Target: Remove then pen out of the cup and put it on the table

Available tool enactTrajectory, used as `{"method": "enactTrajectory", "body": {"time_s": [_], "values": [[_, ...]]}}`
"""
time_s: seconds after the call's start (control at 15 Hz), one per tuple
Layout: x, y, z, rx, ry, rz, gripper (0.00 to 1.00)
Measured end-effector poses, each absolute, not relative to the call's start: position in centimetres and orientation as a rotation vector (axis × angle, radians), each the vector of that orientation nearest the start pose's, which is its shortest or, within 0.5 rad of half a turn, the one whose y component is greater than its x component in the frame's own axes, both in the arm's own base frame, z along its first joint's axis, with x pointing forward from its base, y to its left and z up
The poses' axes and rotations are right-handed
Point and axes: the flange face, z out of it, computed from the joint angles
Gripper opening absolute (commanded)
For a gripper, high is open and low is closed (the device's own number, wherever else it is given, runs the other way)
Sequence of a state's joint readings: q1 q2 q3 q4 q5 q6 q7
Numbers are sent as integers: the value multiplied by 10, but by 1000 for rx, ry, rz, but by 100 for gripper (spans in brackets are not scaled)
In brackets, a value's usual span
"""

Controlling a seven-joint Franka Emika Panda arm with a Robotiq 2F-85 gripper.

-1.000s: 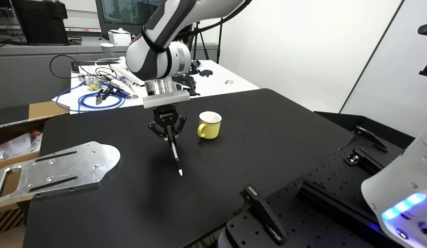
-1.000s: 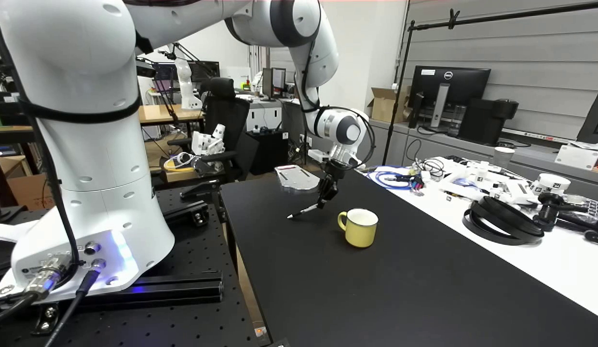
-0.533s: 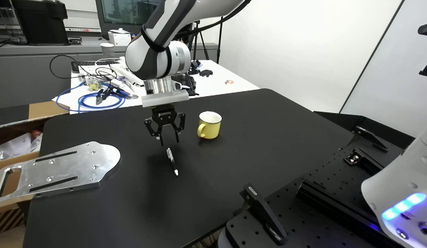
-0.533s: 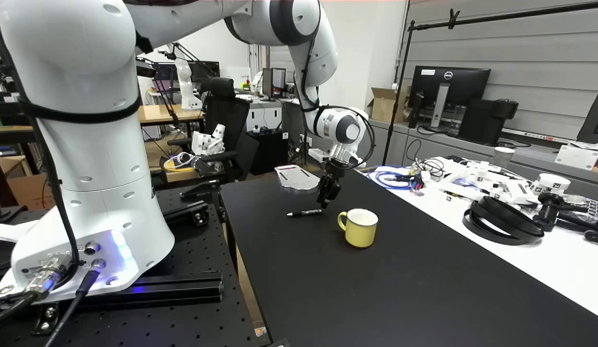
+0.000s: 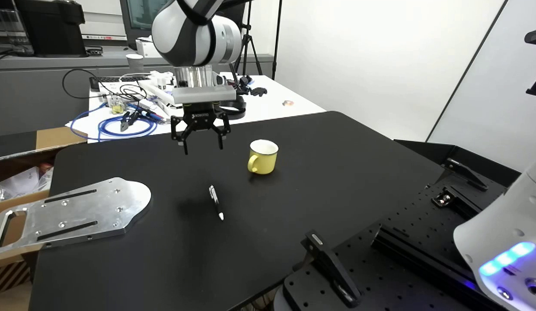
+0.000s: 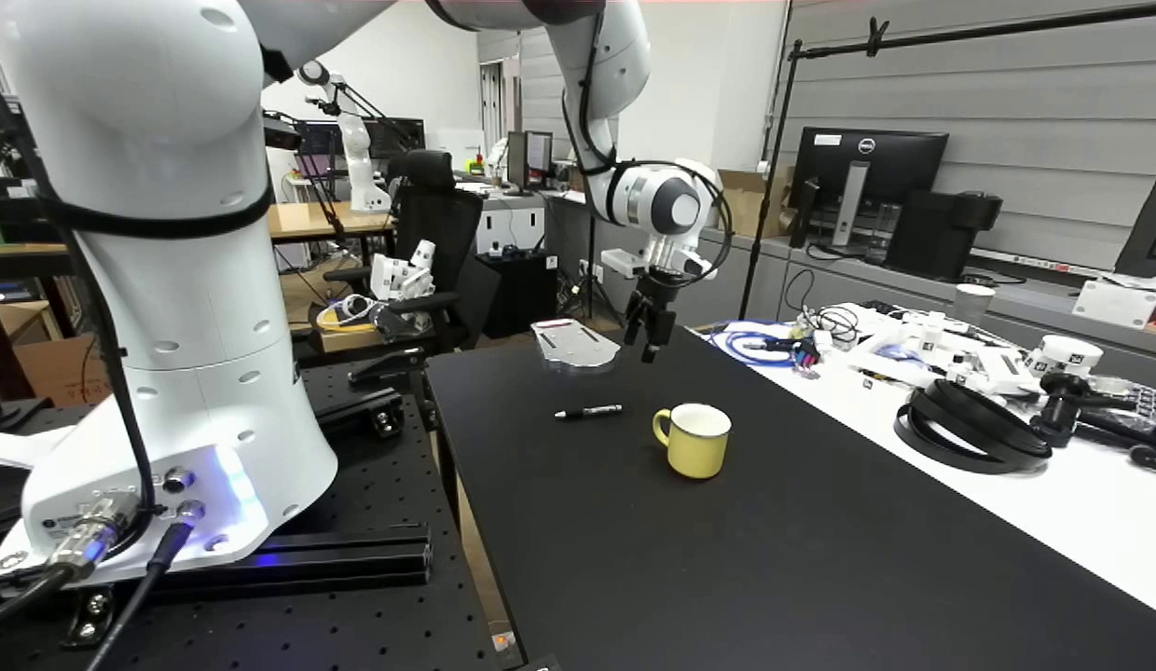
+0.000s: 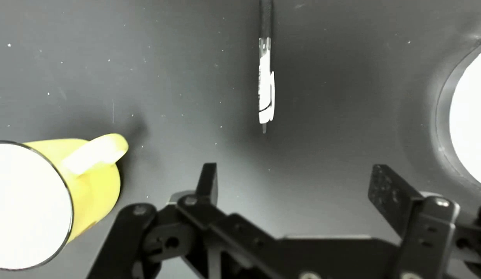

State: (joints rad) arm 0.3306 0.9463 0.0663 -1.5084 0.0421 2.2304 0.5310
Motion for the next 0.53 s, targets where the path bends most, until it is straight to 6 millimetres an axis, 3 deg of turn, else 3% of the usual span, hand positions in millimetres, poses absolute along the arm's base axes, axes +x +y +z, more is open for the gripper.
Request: {"method": "enactTrajectory", "body": {"time_s": [0.27,0.53], "values": [[625,253,122,-3125,260,301,100],[622,249,135,-3125,249,277,100]]}}
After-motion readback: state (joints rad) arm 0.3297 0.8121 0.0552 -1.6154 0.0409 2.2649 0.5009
